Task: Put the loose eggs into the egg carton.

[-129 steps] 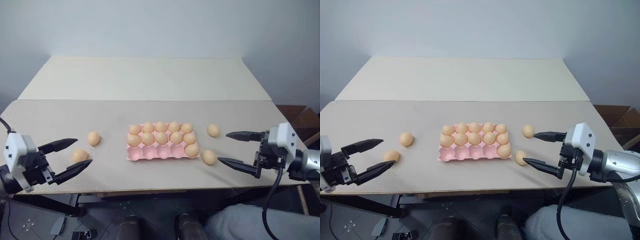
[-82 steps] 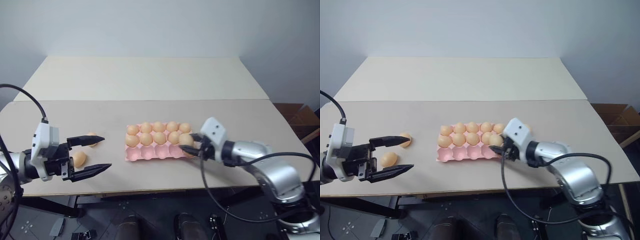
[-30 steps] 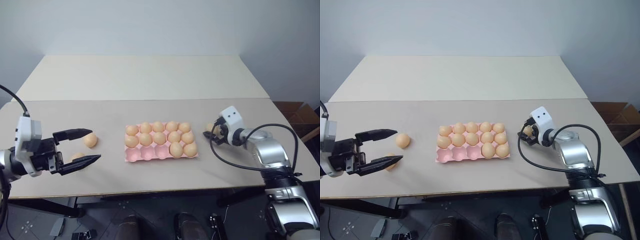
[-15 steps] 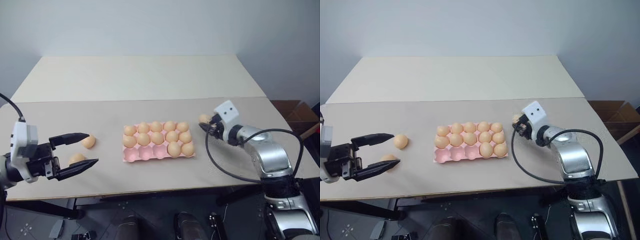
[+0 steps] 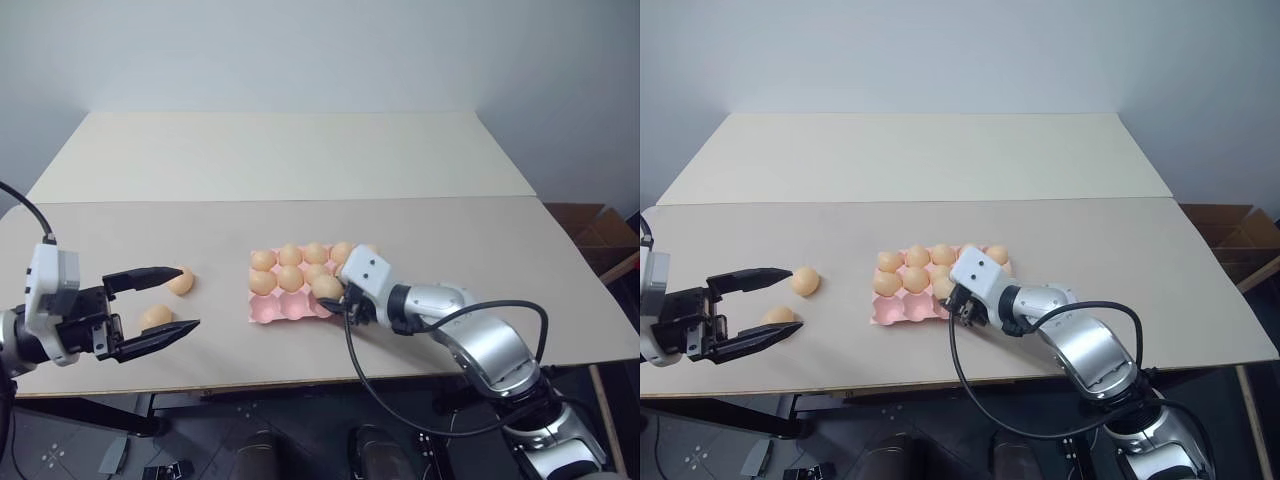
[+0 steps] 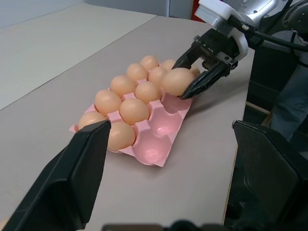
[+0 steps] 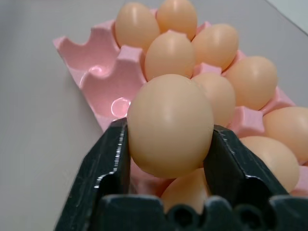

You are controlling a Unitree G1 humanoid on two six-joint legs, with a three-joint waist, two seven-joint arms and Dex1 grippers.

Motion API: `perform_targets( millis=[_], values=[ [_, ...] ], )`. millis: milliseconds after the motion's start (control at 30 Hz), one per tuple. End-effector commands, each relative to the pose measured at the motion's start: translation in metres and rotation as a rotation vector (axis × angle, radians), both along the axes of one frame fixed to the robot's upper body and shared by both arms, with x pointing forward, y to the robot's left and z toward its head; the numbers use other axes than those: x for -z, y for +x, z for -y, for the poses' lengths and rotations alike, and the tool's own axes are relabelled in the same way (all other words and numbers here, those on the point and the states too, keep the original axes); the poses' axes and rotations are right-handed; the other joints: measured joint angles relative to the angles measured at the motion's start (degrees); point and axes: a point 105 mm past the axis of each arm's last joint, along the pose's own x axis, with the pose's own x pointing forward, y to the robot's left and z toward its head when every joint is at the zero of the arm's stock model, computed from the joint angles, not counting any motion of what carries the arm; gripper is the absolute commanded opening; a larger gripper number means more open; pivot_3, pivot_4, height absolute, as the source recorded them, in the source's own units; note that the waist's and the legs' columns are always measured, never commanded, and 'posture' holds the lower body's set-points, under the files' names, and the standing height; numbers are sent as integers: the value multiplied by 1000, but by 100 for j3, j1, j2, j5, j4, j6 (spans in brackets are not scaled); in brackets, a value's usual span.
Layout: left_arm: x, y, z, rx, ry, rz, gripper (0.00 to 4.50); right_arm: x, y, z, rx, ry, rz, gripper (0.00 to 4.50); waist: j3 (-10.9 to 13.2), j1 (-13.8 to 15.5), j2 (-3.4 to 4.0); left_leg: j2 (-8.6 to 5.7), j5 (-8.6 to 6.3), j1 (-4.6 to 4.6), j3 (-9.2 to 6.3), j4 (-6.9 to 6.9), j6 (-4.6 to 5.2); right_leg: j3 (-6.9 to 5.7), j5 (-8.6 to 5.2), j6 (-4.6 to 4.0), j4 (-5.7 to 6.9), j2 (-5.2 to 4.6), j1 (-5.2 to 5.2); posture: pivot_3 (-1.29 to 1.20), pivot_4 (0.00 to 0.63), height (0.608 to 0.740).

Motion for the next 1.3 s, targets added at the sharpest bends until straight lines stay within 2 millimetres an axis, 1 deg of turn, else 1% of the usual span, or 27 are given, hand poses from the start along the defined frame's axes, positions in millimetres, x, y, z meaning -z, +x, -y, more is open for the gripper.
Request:
perform_targets(
  millis=[33,100,133,200,267,333,400,467,567,667,767,867,933,1000,1100,1167,1233,1300],
  values=[
    [-6,-1,3,11,17,25,4383,-19,-1,-4,-23,25,71,3681,0,0,0,1,0,0,-1,0,0,-1,0,0,1,1,0,0,150,740],
    [-6,-1,2,9,18,26,4383,-29,-2,0,-24,38,93,4429,0,0,0,2,0,1,-2,0,0,-2,0,-1,3,1,0,0,150,740],
    [-6,-1,2,9,18,27,4383,-32,-2,1,-25,42,98,4475,0,0,0,1,0,1,-2,0,0,-1,0,-1,3,1,0,0,150,740],
    [-6,-1,1,6,19,27,4383,-44,-5,8,-28,68,122,4475,0,1,0,1,0,1,-1,0,0,-1,0,0,2,0,0,0,150,740],
    [-6,-1,0,-4,20,23,4383,-58,-7,20,-27,90,151,4475,0,9,0,0,0,0,-1,0,0,-1,0,0,0,-1,0,0,150,740],
    [-5,-2,-3,-18,20,15,4383,-71,-8,39,-25,119,166,4475,0,20,0,-1,0,-2,-1,0,0,-2,-1,1,-3,-2,1,0,150,740],
    [-3,-3,-7,-34,15,2,4383,-78,-11,61,-28,130,166,4475,0,28,0,-2,0,-3,-1,0,0,-2,-1,1,-8,-4,3,0,150,740],
    [-2,-4,-10,-46,11,-9,4383,-79,-12,77,-30,125,166,4475,0,31,-1,-2,-1,-3,-1,0,1,-3,-1,1,-13,-4,6,0,150,740],
    [3,-5,-19,-81,-23,-45,4383,-74,-18,109,-57,96,162,4475,0,22,-1,-1,-2,2,-2,-1,2,-3,-3,1,-12,-1,9,0,150,740],
    [6,-6,-24,-103,-20,-63,4383,-65,-25,135,-99,83,141,4475,1,15,-1,-1,-2,14,-1,-1,2,-2,-11,-8,-9,-1,20,0,150,740],
    [6,-8,-25,-108,-27,-68,4383,-53,-29,153,-100,59,107,4475,1,-1,-2,0,-2,22,1,0,2,1,-17,-8,-10,-1,27,0,150,740],
    [6,-10,-27,-124,-12,-73,4383,-46,-26,158,-81,41,108,4475,1,-22,-1,2,-1,29,5,0,2,5,-18,-7,-5,-1,27,0,150,740],
    [6,-11,-29,-141,-12,-69,4383,-46,-25,156,-85,48,113,4475,1,-17,0,2,-1,32,7,0,2,7,-19,-6,-1,-1,25,0,150,740],
    [6,-11,-33,-195,9,-67,4383,-48,-26,152,-94,59,118,4475,1,-11,0,4,-1,32,6,0,2,5,-19,-7,0,0,25,0,150,740],
    [11,-11,-42,-338,44,-78,4383,-48,-27,148,-107,66,124,4475,1,-4,0,3,-2,29,5,0,2,7,-15,-10,-3,-2,25,0,150,740],
    [18,-8,-53,-490,100,-83,4383,-48,-27,146,-107,73,124,4475,1,4,0,1,-2,24,4,0,2,7,-13,-10,-5,-3,24,0,150,740],
    [29,-5,-65,-643,146,-131,4383,-48,-28,144,-107,75,125,4475,2,6,-1,-2,-2,24,3,0,2,8,-10,-4,-7,-6,26,0,150,740],
    [35,-7,-69,-707,164,-160,4383,-48,-27,143,-104,79,127,4475,2,12,-3,-1,-2,24,0,0,2,7,-9,-3,-7,-4,26,0,150,740]
  ],
)
